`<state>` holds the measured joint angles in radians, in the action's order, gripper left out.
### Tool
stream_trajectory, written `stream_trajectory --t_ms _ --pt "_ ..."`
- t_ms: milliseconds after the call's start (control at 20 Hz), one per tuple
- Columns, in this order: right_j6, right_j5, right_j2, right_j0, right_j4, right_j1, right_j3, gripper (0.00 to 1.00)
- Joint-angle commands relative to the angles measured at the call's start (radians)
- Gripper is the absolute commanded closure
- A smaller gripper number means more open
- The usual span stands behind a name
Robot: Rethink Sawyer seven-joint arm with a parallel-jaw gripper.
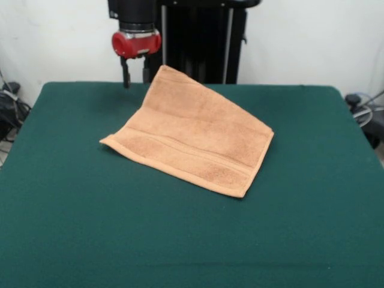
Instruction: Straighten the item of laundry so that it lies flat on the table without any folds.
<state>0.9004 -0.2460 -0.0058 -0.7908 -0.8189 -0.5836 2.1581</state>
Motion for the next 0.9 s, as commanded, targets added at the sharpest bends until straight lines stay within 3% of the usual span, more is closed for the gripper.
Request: stream_trajectory --t_ms 50,450,900 --pt "0.206 -0.147 -0.058 0.001 -0.021 0.087 -0.026 0.00" --pt "0.190 -0.234 -0.097 0.021 -0.006 0.126 -0.036 0.00" --pt "0.110 -0.481 -0.211 0.112 0.053 0.171 -0.039 0.00"
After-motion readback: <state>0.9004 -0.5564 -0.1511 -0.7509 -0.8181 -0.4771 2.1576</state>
